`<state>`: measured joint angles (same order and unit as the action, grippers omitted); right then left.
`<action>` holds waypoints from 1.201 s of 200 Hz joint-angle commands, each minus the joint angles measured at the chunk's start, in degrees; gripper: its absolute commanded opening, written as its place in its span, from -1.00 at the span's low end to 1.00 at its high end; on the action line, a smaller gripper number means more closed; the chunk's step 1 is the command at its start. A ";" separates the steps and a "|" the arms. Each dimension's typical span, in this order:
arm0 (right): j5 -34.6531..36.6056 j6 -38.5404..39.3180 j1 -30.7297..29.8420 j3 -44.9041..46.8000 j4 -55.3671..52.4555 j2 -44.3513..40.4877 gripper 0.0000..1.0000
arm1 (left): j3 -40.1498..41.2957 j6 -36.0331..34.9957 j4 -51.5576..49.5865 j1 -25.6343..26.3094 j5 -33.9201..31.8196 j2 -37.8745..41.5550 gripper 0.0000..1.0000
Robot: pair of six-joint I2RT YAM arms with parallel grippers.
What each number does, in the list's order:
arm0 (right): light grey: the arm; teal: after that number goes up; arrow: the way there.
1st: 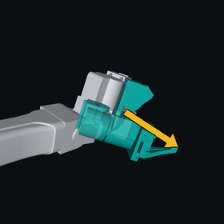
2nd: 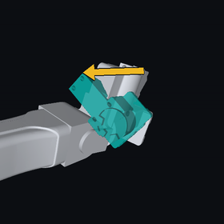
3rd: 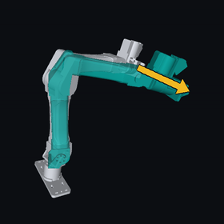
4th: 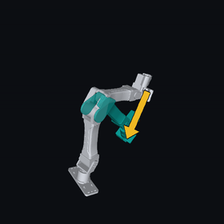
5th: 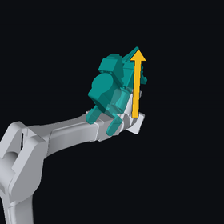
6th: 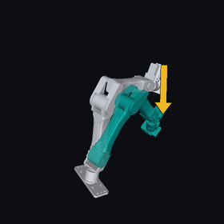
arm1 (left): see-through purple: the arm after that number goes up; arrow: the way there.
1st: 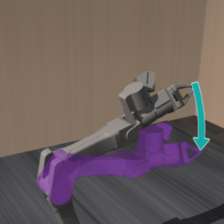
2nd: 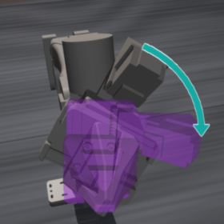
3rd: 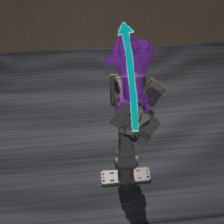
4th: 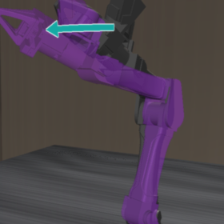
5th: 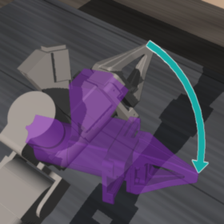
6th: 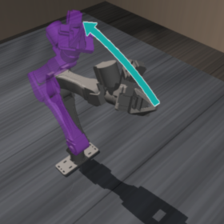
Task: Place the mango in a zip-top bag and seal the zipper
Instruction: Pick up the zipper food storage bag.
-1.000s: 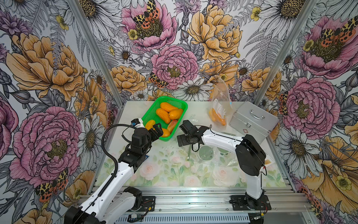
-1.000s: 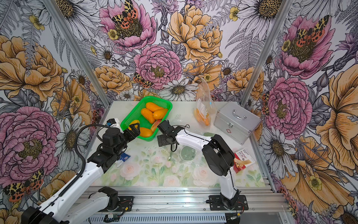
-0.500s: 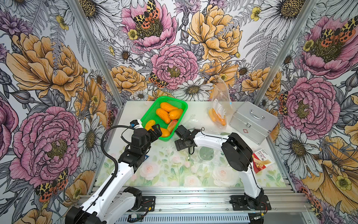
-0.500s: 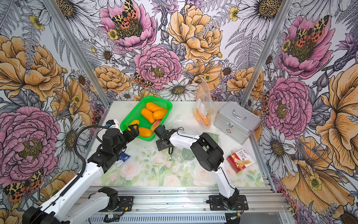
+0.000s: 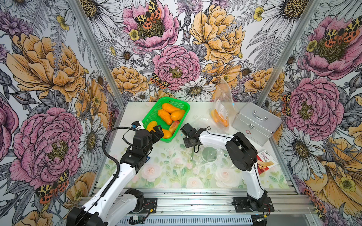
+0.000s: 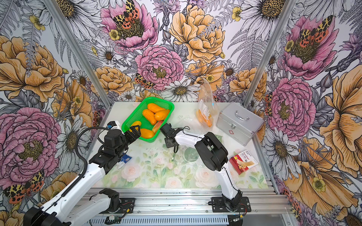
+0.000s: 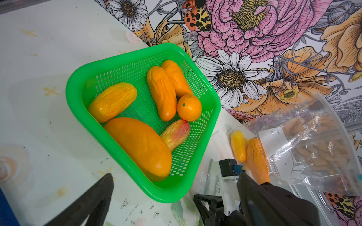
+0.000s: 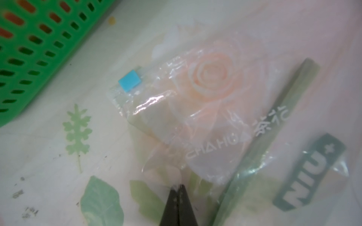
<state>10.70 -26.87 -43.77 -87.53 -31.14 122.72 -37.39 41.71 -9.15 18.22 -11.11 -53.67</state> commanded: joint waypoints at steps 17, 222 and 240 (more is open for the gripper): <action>0.32 0.86 0.39 1.33 -2.97 -4.54 -1.00 | 0.74 0.23 1.17 -0.64 0.96 -0.19 0.97; -2.29 5.82 0.00 18.11 15.62 -28.61 -1.00 | -7.49 0.98 3.52 1.81 16.94 -10.34 0.97; -2.79 5.94 0.00 20.04 17.49 -29.66 -1.00 | -9.36 2.91 5.34 4.43 18.28 -13.75 0.97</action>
<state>9.37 -22.37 -43.48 -69.82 -19.38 95.18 -43.88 42.24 -6.74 19.79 2.37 -64.20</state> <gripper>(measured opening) 0.042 0.986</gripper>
